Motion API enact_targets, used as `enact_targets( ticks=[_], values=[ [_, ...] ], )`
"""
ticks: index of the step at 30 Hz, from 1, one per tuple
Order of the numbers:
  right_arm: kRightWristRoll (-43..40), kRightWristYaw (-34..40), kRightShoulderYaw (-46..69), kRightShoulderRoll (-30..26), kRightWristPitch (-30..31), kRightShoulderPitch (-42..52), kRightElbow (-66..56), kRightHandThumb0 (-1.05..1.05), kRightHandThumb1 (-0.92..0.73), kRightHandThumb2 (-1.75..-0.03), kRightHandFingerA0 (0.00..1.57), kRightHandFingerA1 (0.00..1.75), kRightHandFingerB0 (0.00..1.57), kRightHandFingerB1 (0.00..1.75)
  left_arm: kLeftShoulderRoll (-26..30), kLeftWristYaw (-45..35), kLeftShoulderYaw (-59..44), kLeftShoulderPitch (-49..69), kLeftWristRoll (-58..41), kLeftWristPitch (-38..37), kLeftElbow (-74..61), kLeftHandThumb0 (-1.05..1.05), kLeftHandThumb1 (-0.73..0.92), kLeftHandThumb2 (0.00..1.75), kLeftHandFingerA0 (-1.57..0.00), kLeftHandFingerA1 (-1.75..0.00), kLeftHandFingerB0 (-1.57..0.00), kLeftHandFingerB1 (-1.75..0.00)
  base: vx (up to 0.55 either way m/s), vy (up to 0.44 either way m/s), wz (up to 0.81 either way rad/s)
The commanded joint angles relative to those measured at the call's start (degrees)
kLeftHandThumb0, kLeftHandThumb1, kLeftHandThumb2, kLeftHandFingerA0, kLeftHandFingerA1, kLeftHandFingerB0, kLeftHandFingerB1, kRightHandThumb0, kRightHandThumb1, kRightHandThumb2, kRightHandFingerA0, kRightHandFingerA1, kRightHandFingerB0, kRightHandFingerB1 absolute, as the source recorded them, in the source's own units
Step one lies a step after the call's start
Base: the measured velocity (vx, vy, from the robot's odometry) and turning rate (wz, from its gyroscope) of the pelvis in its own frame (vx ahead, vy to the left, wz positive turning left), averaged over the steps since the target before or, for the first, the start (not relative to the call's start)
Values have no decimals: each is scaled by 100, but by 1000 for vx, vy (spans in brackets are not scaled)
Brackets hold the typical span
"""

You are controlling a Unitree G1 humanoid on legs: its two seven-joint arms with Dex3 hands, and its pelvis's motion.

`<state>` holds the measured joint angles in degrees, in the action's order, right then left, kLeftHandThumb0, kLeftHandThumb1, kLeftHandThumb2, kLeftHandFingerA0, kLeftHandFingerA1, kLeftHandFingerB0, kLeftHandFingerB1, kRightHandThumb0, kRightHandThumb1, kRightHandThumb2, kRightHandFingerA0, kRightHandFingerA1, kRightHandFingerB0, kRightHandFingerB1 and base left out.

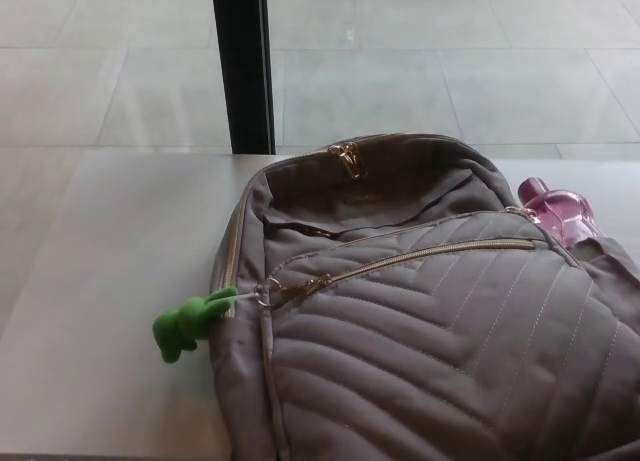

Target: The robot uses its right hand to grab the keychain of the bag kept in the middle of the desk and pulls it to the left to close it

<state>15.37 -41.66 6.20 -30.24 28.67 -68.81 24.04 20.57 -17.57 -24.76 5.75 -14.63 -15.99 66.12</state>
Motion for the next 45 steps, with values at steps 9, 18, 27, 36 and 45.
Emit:
enact_targets(
  ticks=[9, 18, 27, 36, 45],
  values=[
    [-1494, 1317, 7159, -2438, -205, 5142, 1432, -93, -84, -65, 12, 100, 14, 66, 255, 29, -105, 62, -43, -21, 56, -104, 81, 76, -73, -118, -40, -103, 0, 0, 0],
    [-2326, 2849, 8191, -964, -1090, 6367, 1600, -85, -83, -63, 0, 127, 0, 50, 267, 39, -110, 125, -41, -24, -4, -104, 80, 78, -74, -119, -37, -110, 0, 0, 0],
    [-1934, 3439, 7365, 577, -1166, 6830, 1639, -58, -83, -64, 8, 103, 0, 20, 267, 84, -117, 122, -33, -11, -9, -102, 79, 79, -78, -119, -33, -100, 0, 0, 0],
    [-1642, 3216, 6839, 1088, -825, 7308, 1680, -68, -65, -92, 40, 92, 0, 45, 318, -19, -236, 168, -143, 112, 62, -105, 76, 78, -74, -124, -28, -99, 0, 0, 0],
    [-1839, 2434, 6322, 1215, -997, 7572, 1362, -59, -72, -61, 49, 94, 7, 64, 354, -108, -234, 111, -111, 139, 68, -98, 74, 82, -71, -125, -20, -101, 0, 0, 0]
  ],
)
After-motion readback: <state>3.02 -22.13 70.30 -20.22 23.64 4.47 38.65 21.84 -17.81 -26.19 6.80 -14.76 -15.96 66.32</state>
